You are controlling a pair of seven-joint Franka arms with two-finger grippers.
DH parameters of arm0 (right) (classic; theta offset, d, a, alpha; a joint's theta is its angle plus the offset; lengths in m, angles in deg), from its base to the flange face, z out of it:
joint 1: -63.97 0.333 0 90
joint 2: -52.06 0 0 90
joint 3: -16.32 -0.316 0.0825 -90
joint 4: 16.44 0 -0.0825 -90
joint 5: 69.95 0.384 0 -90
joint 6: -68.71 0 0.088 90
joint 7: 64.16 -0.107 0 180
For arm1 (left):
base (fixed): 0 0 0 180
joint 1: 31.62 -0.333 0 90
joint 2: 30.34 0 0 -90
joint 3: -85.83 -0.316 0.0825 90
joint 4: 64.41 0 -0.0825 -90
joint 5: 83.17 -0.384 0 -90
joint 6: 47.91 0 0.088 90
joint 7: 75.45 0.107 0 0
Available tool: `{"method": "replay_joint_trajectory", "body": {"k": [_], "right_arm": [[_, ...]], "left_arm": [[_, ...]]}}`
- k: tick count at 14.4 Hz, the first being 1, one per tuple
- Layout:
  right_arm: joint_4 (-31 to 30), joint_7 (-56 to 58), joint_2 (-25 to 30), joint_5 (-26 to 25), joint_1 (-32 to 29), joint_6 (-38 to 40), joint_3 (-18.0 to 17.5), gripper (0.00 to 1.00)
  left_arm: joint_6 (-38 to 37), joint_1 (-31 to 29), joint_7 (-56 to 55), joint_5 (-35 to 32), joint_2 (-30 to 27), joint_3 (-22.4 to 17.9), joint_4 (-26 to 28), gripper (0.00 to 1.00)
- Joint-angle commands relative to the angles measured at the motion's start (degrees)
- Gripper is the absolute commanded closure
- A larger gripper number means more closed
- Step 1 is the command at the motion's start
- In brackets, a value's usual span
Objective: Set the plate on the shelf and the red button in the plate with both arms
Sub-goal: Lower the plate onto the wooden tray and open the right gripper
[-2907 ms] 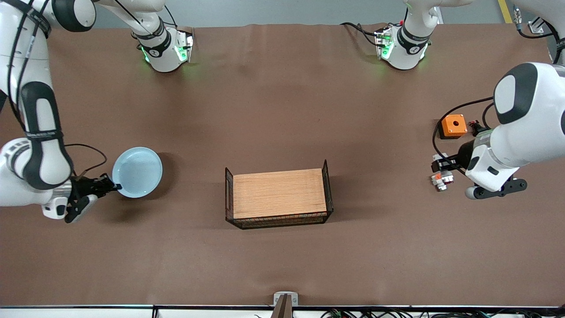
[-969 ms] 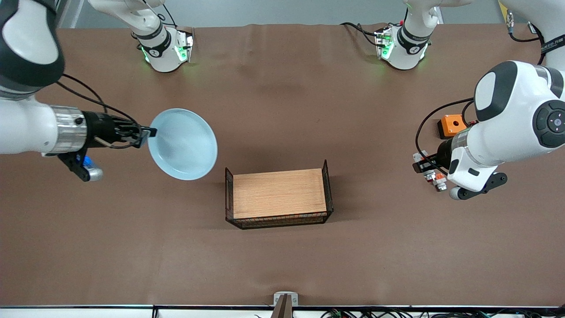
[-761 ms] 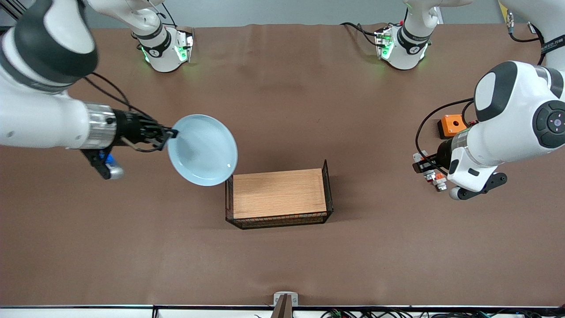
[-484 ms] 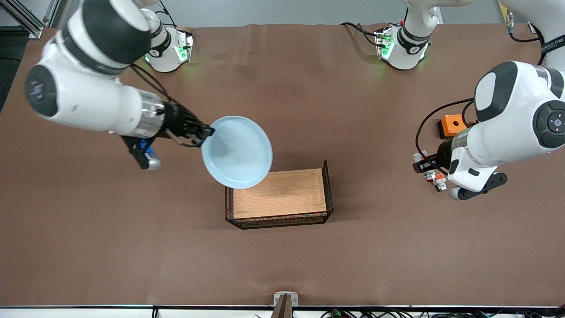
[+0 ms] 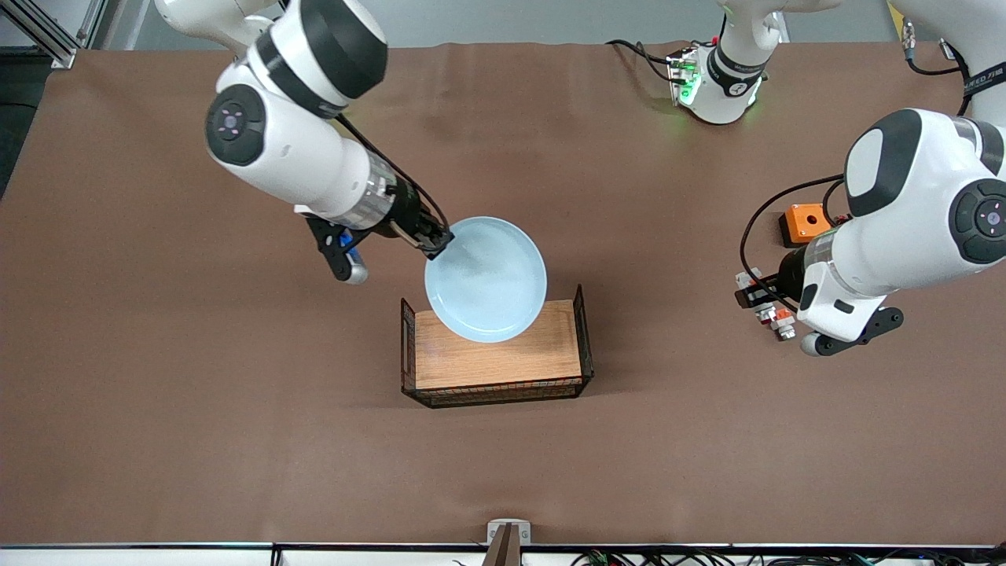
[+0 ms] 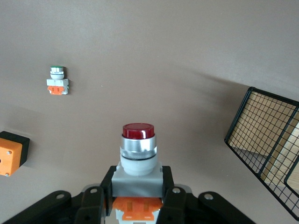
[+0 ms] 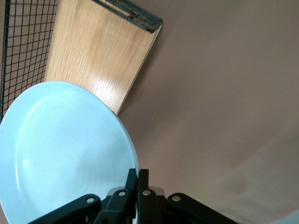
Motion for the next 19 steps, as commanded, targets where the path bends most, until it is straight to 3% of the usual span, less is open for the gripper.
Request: {"method": "replay_joint_trajectory", "body": {"k": [1,15,19], "right_arm": [[-2.1,-1.6,0.5,-0.8,1.5,-4.5,0.7,1.00],[-11.3,4.2,-3.5,-5.2,2.6,-24.3,0.6,1.00],[-12.1,4.1,-3.5,-5.3,3.6,-25.5,0.6,1.00]], "left_arm": [[-1.2,-0.4,0.6,1.0,0.2,0.2,-1.1,0.77],[-1.1,-0.5,1.4,2.5,0.3,0.1,-1.2,0.77],[-1.1,-0.7,1.4,2.5,0.3,0.2,-1.2,0.77]]}}
